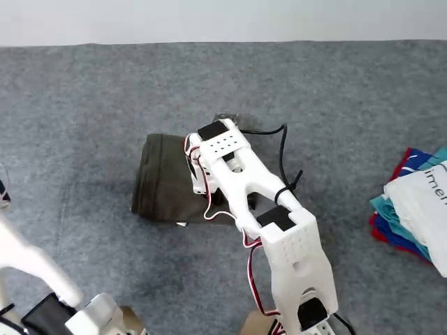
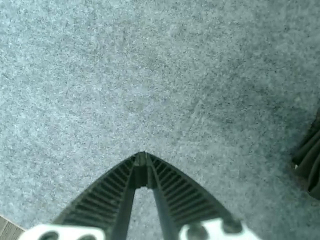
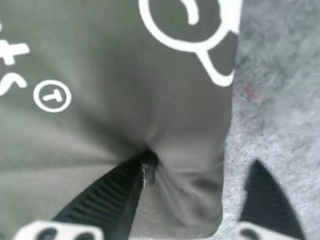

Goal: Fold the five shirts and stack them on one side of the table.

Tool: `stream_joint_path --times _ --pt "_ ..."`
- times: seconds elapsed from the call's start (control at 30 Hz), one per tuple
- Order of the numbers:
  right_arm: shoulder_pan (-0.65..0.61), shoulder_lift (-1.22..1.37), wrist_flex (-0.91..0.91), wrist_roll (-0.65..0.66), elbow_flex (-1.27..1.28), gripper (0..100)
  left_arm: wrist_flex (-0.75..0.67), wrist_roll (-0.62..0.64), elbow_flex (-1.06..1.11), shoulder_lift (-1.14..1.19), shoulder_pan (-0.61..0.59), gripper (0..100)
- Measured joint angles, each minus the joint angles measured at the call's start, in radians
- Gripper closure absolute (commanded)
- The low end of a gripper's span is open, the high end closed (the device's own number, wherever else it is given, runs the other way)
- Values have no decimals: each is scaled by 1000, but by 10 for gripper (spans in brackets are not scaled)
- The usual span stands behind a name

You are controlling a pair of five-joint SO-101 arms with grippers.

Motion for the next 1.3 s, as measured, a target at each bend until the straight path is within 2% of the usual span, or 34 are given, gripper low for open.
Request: stream_joint_path --times 0.1,0.3,0.4,0.5,0.6,0.8,0.97,1.3 --pt "-6 3 0 40 -5 997 0 0 0 0 0 997" --pt "-3 5 28 110 -23 989 0 0 0 0 0 997" --pt "18 25 87 120 -64 989 0 0 0 0 0 997" --pt "55 31 149 189 -95 989 0 0 0 0 0 997" --pt "118 34 204 313 -137 988 0 0 0 0 0 997" --pt "275 35 210 681 -219 988 0 0 0 0 0 997" --pt "374 35 210 855 -327 988 0 0 3 0 0 997" --pt "489 86 166 1275 -585 988 0 0 71 0 0 997"
